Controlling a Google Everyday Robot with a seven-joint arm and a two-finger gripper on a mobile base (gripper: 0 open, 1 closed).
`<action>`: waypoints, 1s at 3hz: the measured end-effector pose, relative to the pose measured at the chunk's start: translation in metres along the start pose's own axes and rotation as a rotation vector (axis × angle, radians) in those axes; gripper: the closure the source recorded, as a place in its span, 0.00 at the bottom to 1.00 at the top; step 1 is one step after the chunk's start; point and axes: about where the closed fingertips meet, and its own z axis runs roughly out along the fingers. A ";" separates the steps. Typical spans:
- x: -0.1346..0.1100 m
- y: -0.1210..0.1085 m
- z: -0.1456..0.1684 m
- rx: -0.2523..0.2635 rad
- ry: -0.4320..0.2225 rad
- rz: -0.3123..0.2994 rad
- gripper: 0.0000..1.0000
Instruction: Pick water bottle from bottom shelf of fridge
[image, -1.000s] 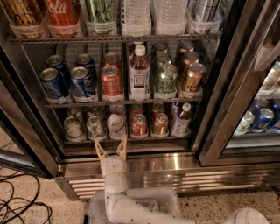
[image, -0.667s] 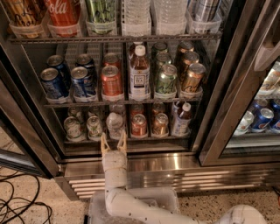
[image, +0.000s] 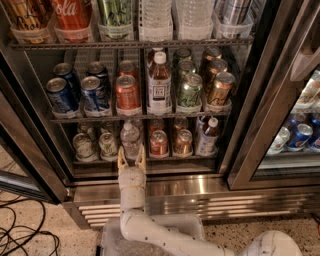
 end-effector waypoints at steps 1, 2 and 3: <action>0.001 -0.006 0.013 0.013 -0.008 -0.023 0.36; 0.006 -0.008 0.029 0.014 -0.005 -0.047 0.23; 0.006 -0.009 0.029 0.014 -0.005 -0.048 0.23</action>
Offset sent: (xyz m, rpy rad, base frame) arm 0.0337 -0.0073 -0.0010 -0.0516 -0.0056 -0.0215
